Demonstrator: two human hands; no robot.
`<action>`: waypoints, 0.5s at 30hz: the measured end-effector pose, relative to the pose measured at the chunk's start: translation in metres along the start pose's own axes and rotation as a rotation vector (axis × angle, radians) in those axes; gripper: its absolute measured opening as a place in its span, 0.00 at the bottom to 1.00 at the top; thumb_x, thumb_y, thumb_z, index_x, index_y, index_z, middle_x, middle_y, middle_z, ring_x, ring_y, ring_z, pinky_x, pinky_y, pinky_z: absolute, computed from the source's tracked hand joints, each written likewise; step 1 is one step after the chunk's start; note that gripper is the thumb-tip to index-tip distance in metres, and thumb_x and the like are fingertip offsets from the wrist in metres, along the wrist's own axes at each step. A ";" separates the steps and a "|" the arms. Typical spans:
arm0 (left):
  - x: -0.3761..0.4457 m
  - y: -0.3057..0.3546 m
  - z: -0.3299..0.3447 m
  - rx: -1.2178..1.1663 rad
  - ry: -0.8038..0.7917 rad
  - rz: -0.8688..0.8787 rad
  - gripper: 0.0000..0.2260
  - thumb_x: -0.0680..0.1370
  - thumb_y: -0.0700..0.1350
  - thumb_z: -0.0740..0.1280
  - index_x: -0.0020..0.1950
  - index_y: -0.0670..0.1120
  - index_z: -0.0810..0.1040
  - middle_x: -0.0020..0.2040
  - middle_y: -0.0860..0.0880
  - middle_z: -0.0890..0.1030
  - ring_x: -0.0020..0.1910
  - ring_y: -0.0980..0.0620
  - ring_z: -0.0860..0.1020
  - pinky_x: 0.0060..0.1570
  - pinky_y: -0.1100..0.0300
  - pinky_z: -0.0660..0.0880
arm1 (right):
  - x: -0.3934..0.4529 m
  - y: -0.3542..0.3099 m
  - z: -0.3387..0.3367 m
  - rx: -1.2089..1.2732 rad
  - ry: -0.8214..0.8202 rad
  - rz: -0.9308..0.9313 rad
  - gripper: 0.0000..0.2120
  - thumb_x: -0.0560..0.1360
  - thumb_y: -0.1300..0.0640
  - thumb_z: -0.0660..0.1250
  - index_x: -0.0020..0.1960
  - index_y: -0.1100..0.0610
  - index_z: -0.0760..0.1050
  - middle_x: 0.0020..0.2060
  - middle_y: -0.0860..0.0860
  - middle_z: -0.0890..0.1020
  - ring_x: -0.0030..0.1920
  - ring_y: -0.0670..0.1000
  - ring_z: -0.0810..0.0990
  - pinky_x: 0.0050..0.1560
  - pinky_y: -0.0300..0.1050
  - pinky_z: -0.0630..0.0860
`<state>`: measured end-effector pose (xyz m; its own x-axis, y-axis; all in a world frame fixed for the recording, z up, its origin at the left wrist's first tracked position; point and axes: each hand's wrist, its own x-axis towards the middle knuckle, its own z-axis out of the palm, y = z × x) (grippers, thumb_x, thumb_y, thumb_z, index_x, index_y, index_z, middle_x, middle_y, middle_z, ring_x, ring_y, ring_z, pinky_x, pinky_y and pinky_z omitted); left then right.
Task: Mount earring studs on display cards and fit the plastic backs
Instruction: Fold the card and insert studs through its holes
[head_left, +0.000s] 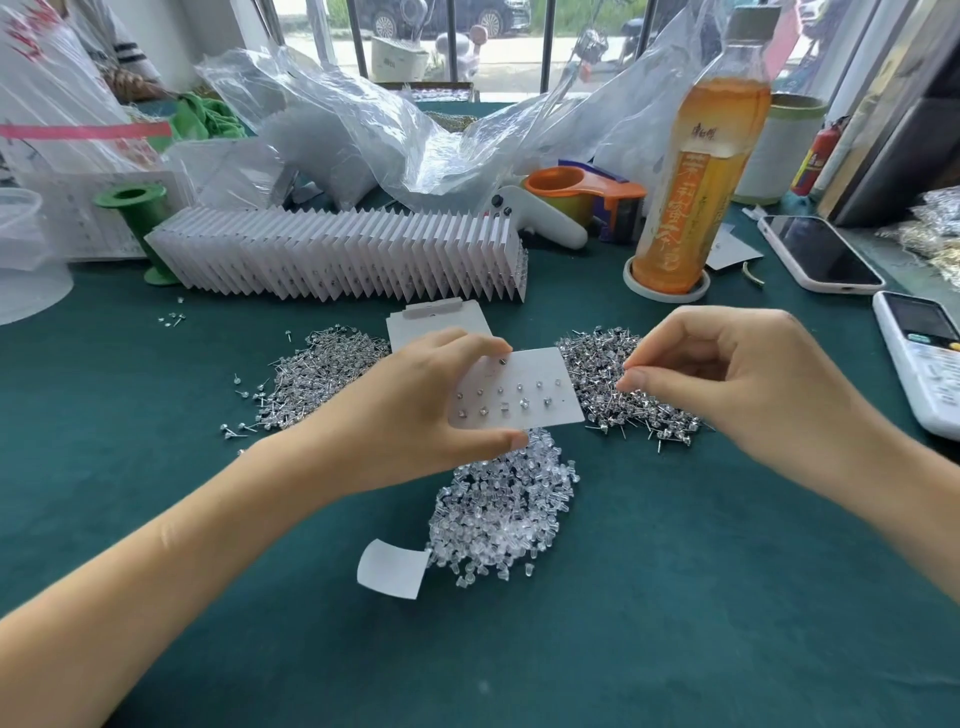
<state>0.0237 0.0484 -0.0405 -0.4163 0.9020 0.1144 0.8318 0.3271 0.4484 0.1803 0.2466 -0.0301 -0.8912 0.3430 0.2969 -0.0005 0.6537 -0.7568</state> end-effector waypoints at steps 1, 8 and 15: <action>0.000 0.001 0.000 -0.001 -0.006 0.005 0.35 0.66 0.68 0.65 0.70 0.57 0.65 0.58 0.63 0.69 0.49 0.69 0.65 0.47 0.79 0.64 | -0.001 0.000 0.003 -0.009 -0.010 -0.009 0.06 0.69 0.59 0.75 0.38 0.49 0.81 0.34 0.43 0.84 0.34 0.45 0.81 0.37 0.35 0.76; -0.001 0.003 0.000 0.003 -0.016 0.022 0.35 0.66 0.68 0.65 0.70 0.56 0.65 0.57 0.63 0.68 0.50 0.70 0.64 0.48 0.83 0.61 | -0.003 0.003 0.011 -0.155 -0.009 -0.035 0.10 0.69 0.57 0.76 0.46 0.44 0.82 0.30 0.46 0.82 0.29 0.52 0.72 0.33 0.31 0.69; -0.002 0.004 0.002 -0.005 -0.039 0.019 0.34 0.67 0.68 0.66 0.70 0.57 0.65 0.57 0.65 0.67 0.48 0.69 0.68 0.47 0.77 0.64 | -0.005 -0.002 0.016 -0.168 -0.008 -0.086 0.05 0.67 0.57 0.77 0.38 0.49 0.82 0.33 0.41 0.83 0.32 0.45 0.78 0.36 0.29 0.71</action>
<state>0.0283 0.0484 -0.0407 -0.3860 0.9182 0.0886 0.8377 0.3086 0.4506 0.1774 0.2332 -0.0397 -0.8946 0.2759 0.3514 -0.0020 0.7841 -0.6206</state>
